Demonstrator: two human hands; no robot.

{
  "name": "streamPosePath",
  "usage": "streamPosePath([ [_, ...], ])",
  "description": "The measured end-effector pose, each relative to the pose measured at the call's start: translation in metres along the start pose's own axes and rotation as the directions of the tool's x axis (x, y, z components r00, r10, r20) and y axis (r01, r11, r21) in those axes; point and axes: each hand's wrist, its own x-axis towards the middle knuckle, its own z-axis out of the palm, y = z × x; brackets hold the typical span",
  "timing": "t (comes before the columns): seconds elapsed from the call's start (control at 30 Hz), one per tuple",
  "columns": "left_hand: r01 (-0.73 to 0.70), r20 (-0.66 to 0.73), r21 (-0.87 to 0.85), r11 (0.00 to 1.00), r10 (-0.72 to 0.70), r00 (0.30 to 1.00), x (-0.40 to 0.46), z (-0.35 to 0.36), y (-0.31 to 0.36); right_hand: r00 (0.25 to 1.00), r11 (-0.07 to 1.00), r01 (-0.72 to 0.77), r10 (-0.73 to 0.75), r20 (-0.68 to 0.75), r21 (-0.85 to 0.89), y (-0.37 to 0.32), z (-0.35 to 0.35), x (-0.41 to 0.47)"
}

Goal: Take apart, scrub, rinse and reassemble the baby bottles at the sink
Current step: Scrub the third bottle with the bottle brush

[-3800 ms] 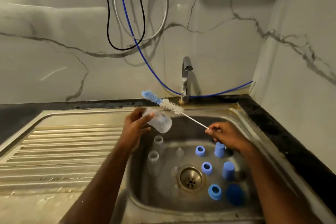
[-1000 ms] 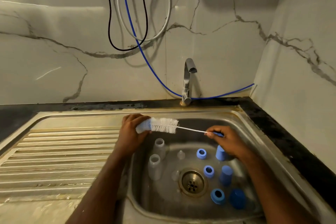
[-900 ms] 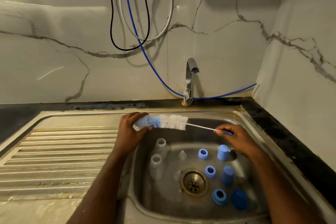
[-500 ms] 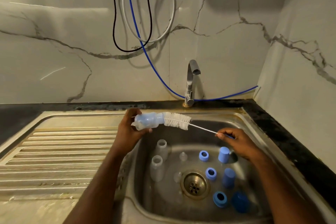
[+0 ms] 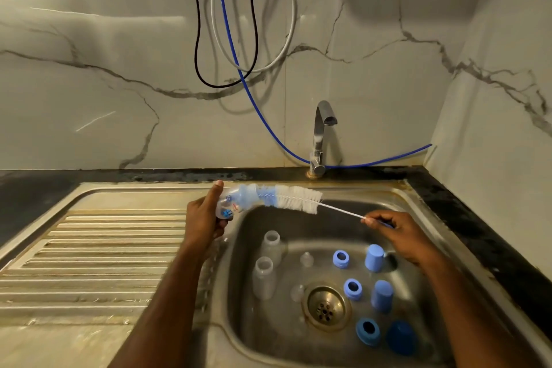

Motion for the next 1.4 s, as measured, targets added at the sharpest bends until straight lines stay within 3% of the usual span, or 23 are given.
streamPosePath([
  [0.17,0.019,-0.002,-0.002,1.000,-0.019,1.000,-0.001,0.011,-0.006,0.995,0.999,-0.029,0.032,0.089,-0.036,0.002,0.017,0.001],
  [0.37,0.056,-0.102,-0.023,0.998,-0.058,0.993,0.003,0.003,0.000,0.997,0.999,-0.048,0.049,0.060,-0.011,0.002,0.003,0.003],
  [0.5,0.012,-0.071,0.010,1.000,-0.012,0.997,-0.002,0.018,-0.006,0.990,0.998,-0.049,0.054,0.130,-0.045,-0.001,0.019,0.001],
  [0.63,0.046,-0.135,-0.014,0.999,-0.048,0.990,0.003,0.004,0.000,0.995,0.997,-0.072,0.071,0.065,0.013,-0.004,0.002,0.000],
  [0.8,0.029,-0.110,0.005,1.000,-0.029,0.993,-0.002,0.015,-0.007,0.985,0.997,-0.077,0.080,0.154,-0.023,-0.001,0.021,-0.001],
  [0.93,0.056,-0.168,-0.023,0.998,-0.059,0.984,0.004,0.001,-0.002,0.992,0.994,-0.090,0.085,0.098,0.055,0.001,0.007,0.001],
  [1.2,-0.062,0.020,0.081,0.995,0.060,0.998,-0.002,0.016,-0.010,0.980,0.995,-0.095,0.100,0.170,-0.038,0.003,0.017,0.002],
  [1.4,-0.333,0.250,0.103,0.937,0.299,0.921,0.002,-0.001,-0.012,0.980,0.990,-0.132,0.136,0.143,-0.042,0.009,0.012,0.004],
])
